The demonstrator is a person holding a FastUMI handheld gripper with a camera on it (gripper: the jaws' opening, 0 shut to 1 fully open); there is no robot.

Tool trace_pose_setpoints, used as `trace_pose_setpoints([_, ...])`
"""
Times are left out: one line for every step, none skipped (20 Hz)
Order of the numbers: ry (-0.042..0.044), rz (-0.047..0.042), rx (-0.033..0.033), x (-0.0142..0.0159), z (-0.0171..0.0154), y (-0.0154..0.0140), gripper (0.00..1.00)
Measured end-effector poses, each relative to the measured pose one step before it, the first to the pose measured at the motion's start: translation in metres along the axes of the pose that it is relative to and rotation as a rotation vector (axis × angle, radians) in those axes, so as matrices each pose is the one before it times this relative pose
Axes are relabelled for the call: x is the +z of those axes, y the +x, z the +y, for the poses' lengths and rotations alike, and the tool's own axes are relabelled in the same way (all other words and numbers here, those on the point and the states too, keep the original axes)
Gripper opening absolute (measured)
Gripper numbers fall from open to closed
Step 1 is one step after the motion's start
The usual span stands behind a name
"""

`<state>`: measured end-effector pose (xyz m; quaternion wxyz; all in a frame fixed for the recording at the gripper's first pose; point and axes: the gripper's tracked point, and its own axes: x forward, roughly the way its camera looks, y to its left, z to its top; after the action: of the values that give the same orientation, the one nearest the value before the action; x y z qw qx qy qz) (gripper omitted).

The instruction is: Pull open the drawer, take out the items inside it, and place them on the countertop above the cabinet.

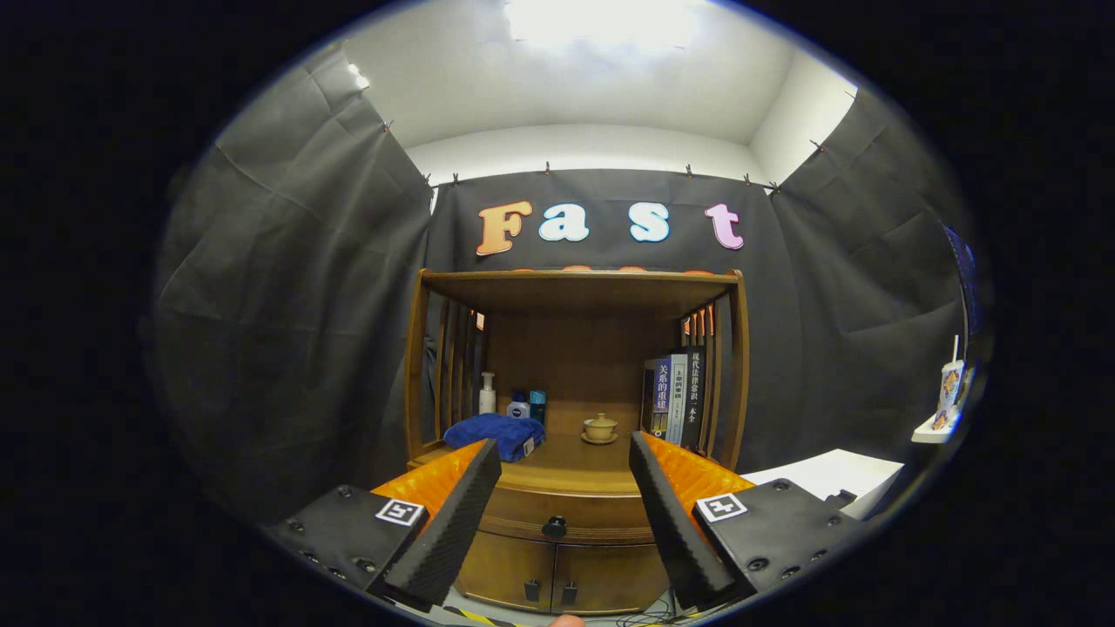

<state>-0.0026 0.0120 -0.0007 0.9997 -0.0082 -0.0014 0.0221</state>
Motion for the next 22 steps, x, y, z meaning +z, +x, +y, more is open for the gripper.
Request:
trace_pose_setpoints([-0.00011,-0.00078,0.00028,0.00002,0.00016,-0.00002,0.98])
trace_pose_setpoints([-0.00006,0.00022,0.00067,-0.00008,-0.00056,-0.00003,0.98])
trace_pose_setpoints([-0.00082,0.00029,0.00114,-0.00052,0.00041,-0.00001,0.98])
trace_pose_setpoints([0.00004,0.00067,0.0,0.00042,-0.00027,-0.00031,0.98])
trace_pose_setpoints([0.00061,0.00046,0.00093,-0.00013,0.00058,-0.00017,0.98])
trace_pose_setpoints([-0.00016,0.0004,0.00171,-0.00082,0.0009,-0.00003,0.98])
trace_pose_setpoints([-0.00117,0.00032,0.00144,-0.00011,-0.00007,0.00052,0.98])
trace_pose_setpoints([-0.00012,0.00045,0.00098,-0.00009,0.00018,0.00077,0.98])
trace_pose_setpoints([0.0004,0.00107,0.00292,-0.00066,0.00114,-0.0008,0.98])
trace_pose_setpoints([-0.00044,-0.00017,0.00278,0.00018,0.00127,0.00102,0.98])
trace_pose_setpoints([-0.00077,-0.0007,0.00234,-0.00022,0.00098,0.00003,0.98])
trace_pose_setpoints([-0.001,-0.00064,0.00285,0.00072,0.00124,-0.0006,0.98])
trace_pose_setpoints([-0.00083,-0.00028,0.00218,-0.00057,0.0009,-0.00002,0.98])
trace_pose_setpoints([-0.00027,0.00071,0.00103,-0.00021,0.00018,0.00058,0.98])
trace_pose_setpoints([-0.00022,0.00148,0.00136,-0.00093,0.0006,-0.00065,0.98])
trace_pose_setpoints([-0.00038,0.0008,0.00102,-0.00001,0.00052,0.00026,0.98])
trace_pose_setpoints([-0.00062,-0.0002,0.00078,0.00039,0.00039,0.00072,0.98])
trace_pose_setpoints([-0.00036,-0.00062,0.00079,0.00004,0.00011,-0.00042,0.98])
trace_pose_setpoints([0.0002,-0.00016,0.00007,-0.00017,0.00033,0.00042,0.98])
trace_pose_setpoints([-0.00016,-0.00032,0.0002,0.0,0.00028,0.00045,0.98])
trace_pose_setpoints([0.00004,0.00028,-0.00005,-0.00021,-0.00039,-0.00058,0.98])
trace_pose_setpoints([-0.00079,0.00056,-0.00055,-0.00002,0.00013,0.00036,0.98])
